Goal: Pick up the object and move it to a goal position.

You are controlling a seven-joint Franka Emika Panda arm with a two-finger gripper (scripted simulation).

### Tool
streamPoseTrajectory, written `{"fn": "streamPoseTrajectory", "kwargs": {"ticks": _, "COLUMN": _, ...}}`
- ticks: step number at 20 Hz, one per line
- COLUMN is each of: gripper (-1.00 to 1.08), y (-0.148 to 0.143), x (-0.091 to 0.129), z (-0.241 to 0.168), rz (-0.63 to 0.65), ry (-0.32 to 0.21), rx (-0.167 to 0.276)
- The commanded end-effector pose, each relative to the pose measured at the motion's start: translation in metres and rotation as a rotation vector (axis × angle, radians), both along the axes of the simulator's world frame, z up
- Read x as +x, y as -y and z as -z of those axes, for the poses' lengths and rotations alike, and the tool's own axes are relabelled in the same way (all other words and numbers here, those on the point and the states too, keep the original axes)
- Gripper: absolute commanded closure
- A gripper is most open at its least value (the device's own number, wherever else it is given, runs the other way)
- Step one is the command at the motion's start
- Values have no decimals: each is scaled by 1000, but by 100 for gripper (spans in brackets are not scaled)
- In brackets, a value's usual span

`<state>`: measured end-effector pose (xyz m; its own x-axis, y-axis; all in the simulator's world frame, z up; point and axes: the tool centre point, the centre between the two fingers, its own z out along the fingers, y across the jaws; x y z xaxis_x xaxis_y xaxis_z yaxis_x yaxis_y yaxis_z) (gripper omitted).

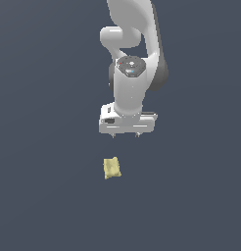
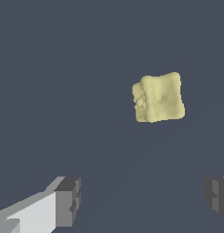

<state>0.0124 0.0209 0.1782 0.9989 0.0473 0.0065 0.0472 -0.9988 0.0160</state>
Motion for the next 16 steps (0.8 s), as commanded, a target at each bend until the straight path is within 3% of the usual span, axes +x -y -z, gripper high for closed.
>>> {"fn": "streamPoseTrajectory", "kwargs": {"ticks": 1, "gripper": -92, "y": 4, "x": 7, "z": 6, "rz": -10, "ry": -1, "rx": 0}}
{"fn": "streamPoseTrajectory", "kwargs": {"ticks": 16, "gripper": -92, "y": 47, "x": 69, "z": 69, "rz": -108, "ry": -7, "rx": 11}}
